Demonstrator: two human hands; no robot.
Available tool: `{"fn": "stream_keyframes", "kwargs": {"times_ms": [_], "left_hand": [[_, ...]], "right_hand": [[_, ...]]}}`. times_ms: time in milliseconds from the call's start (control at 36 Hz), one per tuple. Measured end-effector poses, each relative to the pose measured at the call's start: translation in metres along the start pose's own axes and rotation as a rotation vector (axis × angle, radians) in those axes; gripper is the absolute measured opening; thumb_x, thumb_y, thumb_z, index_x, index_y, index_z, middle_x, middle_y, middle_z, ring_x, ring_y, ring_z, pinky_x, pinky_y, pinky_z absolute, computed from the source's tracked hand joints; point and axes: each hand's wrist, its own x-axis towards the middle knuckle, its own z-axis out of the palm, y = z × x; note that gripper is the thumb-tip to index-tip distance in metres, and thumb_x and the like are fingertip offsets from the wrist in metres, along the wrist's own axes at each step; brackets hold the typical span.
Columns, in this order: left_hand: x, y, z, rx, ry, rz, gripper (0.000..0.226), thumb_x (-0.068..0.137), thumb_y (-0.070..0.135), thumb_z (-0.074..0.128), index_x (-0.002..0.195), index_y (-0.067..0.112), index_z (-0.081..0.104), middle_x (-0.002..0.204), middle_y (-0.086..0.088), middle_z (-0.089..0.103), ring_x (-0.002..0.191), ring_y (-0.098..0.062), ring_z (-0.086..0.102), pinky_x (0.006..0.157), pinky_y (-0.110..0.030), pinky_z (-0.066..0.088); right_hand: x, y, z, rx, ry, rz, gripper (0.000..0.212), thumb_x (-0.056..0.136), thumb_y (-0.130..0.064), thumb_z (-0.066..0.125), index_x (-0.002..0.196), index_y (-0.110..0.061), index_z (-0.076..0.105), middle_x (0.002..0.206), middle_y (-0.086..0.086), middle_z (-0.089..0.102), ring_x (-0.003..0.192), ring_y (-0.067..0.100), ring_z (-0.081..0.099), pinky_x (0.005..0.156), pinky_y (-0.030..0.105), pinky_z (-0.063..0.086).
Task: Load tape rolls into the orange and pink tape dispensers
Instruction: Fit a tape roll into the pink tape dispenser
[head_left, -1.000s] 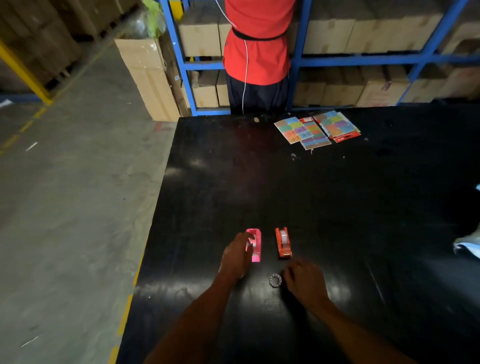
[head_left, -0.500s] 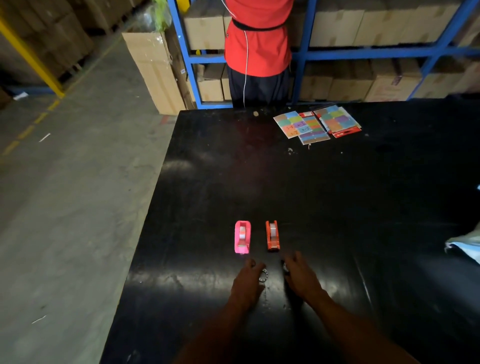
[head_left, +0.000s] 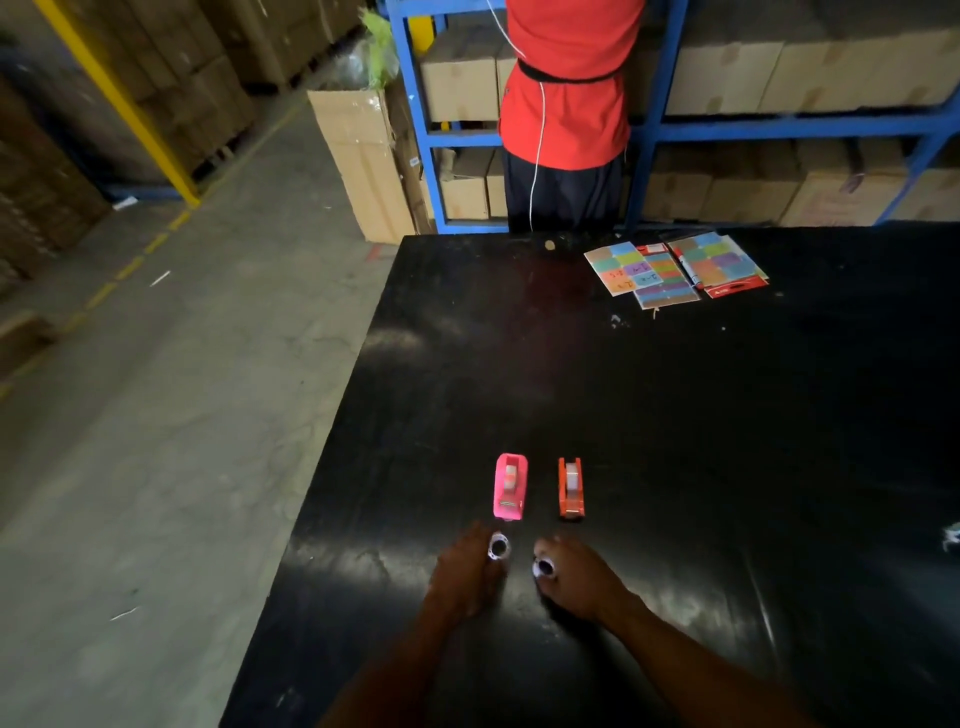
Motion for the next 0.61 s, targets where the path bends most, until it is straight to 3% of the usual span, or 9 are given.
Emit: {"fn": "stream_keyframes", "kwargs": {"times_ms": [111, 250, 417, 611], "left_hand": [[0.006, -0.027, -0.037, 0.034, 0.046, -0.019, 0.034, 0.091, 0.036, 0.059, 0.122, 0.022, 0.056, 0.125, -0.003, 0.059, 0.113, -0.027, 0.061, 0.091, -0.036, 0.049], [0.024, -0.055, -0.07, 0.057, 0.088, -0.043, 0.034, 0.091, 0.034, 0.059, 0.123, 0.02, 0.058, 0.129, -0.006, 0.055, 0.115, -0.028, 0.06, 0.094, -0.039, 0.048], [0.06, -0.079, -0.086, 0.084, 0.047, -0.016, 0.037, 0.093, 0.034, 0.056, 0.127, 0.021, 0.054, 0.136, -0.004, 0.05, 0.117, -0.028, 0.059, 0.095, -0.039, 0.049], [0.101, -0.09, -0.085, 0.044, 0.004, 0.053, 0.032, 0.092, 0.032, 0.055, 0.123, 0.023, 0.054, 0.13, -0.002, 0.051, 0.116, -0.026, 0.059, 0.093, -0.038, 0.048]], "right_hand": [[0.021, -0.034, -0.004, 0.009, 0.056, -0.063, 0.028, 0.092, -0.033, 0.057, 0.118, -0.023, 0.056, 0.122, 0.002, 0.057, 0.107, 0.015, 0.058, 0.091, 0.032, 0.051], [0.056, -0.07, -0.013, -0.051, 0.138, -0.026, 0.045, 0.093, -0.025, 0.058, 0.136, -0.016, 0.049, 0.144, 0.007, 0.046, 0.116, 0.027, 0.061, 0.097, 0.038, 0.052], [0.096, -0.092, -0.018, -0.129, 0.19, 0.052, 0.046, 0.092, -0.021, 0.06, 0.136, -0.02, 0.045, 0.141, 0.004, 0.048, 0.117, 0.023, 0.06, 0.089, 0.034, 0.052], [0.137, -0.105, -0.016, -0.435, 0.193, 0.118, 0.035, 0.088, -0.024, 0.057, 0.123, -0.024, 0.054, 0.124, 0.001, 0.062, 0.118, 0.025, 0.057, 0.099, 0.042, 0.041]]}}
